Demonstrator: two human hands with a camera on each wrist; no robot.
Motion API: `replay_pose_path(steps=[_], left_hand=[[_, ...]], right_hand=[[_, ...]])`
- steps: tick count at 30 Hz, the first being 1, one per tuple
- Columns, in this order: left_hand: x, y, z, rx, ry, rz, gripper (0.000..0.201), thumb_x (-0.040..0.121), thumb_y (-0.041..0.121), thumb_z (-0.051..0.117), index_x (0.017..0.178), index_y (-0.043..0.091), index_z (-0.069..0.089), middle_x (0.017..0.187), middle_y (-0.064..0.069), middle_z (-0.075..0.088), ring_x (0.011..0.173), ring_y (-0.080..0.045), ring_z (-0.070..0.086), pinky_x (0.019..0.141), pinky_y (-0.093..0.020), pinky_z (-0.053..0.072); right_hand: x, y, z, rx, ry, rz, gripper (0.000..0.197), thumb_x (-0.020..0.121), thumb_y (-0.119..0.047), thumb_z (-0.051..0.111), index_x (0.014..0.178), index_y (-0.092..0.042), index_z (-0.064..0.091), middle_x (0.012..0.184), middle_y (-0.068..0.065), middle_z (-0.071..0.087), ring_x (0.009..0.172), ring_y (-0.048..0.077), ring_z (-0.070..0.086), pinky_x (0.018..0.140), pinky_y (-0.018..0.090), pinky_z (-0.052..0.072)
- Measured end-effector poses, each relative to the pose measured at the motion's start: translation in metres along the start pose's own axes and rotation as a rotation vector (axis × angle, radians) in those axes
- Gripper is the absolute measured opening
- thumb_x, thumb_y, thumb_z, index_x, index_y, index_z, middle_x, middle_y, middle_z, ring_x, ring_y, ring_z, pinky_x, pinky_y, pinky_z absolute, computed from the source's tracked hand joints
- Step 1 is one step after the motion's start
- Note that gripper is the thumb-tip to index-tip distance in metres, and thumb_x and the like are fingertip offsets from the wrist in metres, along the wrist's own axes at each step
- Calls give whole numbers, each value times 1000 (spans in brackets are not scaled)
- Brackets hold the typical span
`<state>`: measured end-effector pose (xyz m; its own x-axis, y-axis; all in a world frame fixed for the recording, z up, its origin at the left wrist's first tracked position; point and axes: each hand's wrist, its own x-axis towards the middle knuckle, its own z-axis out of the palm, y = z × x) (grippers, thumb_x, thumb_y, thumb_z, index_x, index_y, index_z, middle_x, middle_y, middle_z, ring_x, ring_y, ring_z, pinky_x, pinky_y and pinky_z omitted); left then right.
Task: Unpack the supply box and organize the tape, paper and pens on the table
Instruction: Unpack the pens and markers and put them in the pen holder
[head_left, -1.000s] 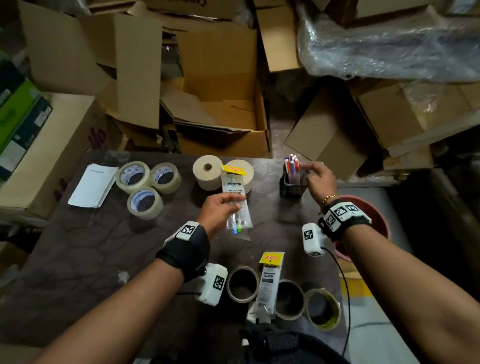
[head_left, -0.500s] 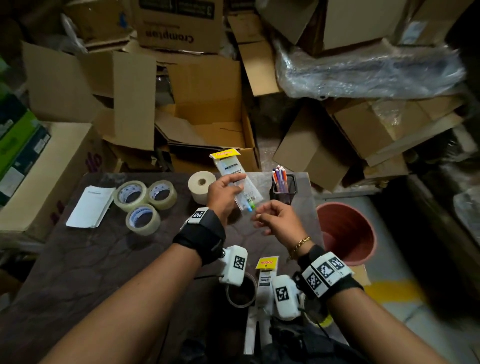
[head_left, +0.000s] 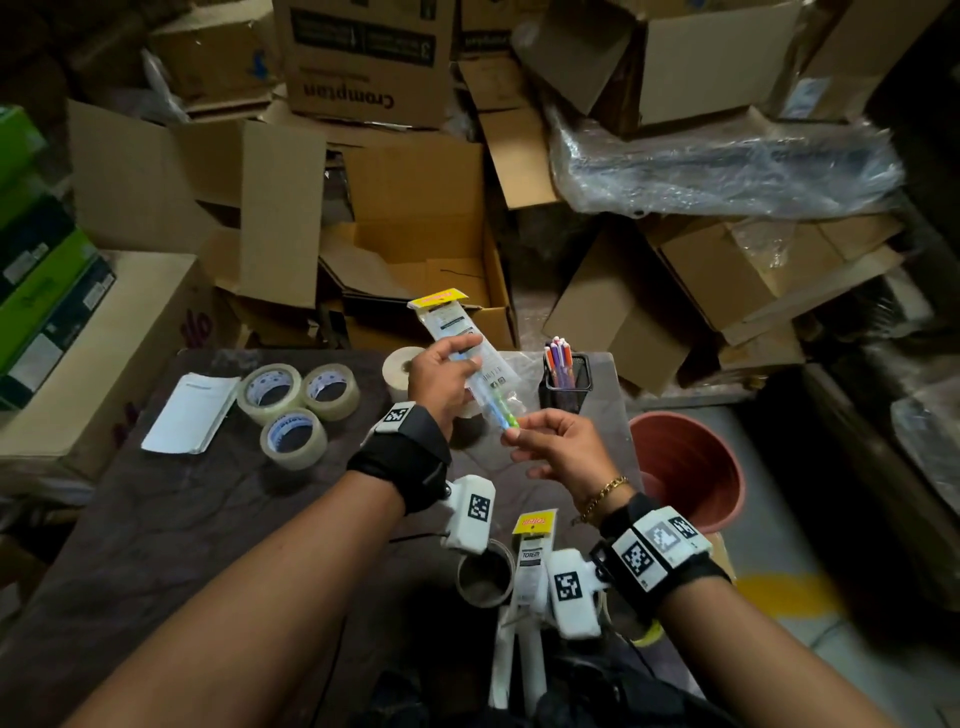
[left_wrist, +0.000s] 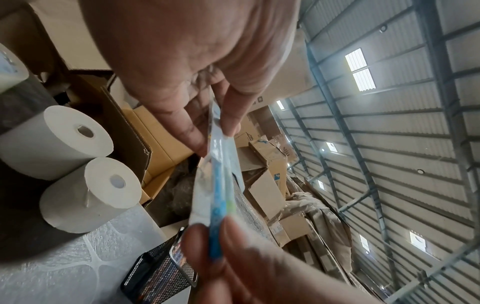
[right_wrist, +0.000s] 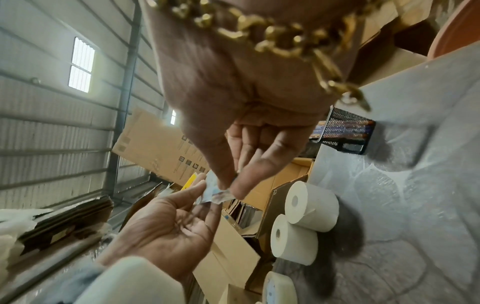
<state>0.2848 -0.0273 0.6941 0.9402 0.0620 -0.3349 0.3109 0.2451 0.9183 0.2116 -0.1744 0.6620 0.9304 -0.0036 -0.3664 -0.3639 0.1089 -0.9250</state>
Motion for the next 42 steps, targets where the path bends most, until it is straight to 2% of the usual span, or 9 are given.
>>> replay_pose_path(steps=[6,11,16,19,23,29,35,39,42], left_hand=[[-10,2,1,17,-18,2,30,88,-10,55,106,9,70,128,-12,59,108,-30,62,86,-52,56],[-19,0,9,24,-23,-4,31,88,-12,54,110,5,68,132,-12,57,118,-34,57,94,-55,51],[-12,0,-1,14,44,5,33,86,-10,56,92,18,72,128,-16,61,109,-34,63,85,-52,57],[-17,0,1,18,40,10,32,86,-11,55,98,13,72,126,-17,62,109,-35,63,89,-52,55],[-27,-7,7,82,-35,40,31,84,-12,57,102,8,72,126,-13,60,115,-35,60,94,-52,52],[-22,3,0,58,8,12,31,85,-13,56,106,5,70,121,-16,63,106,-32,64,90,-48,55],[-31,-1,9,97,-59,-10,30,87,-12,55,110,3,68,123,-9,59,108,-29,60,93,-50,53],[-28,-4,11,133,-56,2,30,87,-10,55,109,6,69,125,-7,58,108,-27,59,94,-49,53],[-24,-9,13,148,-76,-25,30,88,-9,56,112,4,69,125,-10,58,109,-29,59,94,-52,52]], right_hand=[[2,-8,-13,-418,138,-367,10,81,-27,72,87,-20,67,85,0,69,75,17,64,66,29,53],[3,-20,0,-395,-90,-215,8,84,-10,69,89,-18,69,86,16,68,72,19,57,62,31,46],[-7,-11,3,-324,-123,-137,19,85,4,65,84,-16,68,76,4,66,63,11,55,55,22,45],[-7,-10,3,-325,-145,-151,20,85,2,66,88,-18,69,81,6,69,68,11,60,60,25,48],[-1,-13,5,-327,-124,-167,23,83,1,67,88,-21,72,93,20,72,83,28,67,76,41,55],[-13,-3,-2,-301,-202,-85,18,84,7,65,91,-9,70,81,8,70,69,13,63,61,24,49],[-2,-12,-4,-302,-190,-127,19,86,2,64,96,-12,72,96,20,70,85,21,64,73,32,53],[-2,-10,-7,-289,-186,-47,22,86,2,64,105,-8,71,92,8,73,83,14,67,59,20,51],[1,-6,-12,-247,-184,-15,24,86,3,64,107,-7,71,100,11,72,85,16,67,55,20,51]])
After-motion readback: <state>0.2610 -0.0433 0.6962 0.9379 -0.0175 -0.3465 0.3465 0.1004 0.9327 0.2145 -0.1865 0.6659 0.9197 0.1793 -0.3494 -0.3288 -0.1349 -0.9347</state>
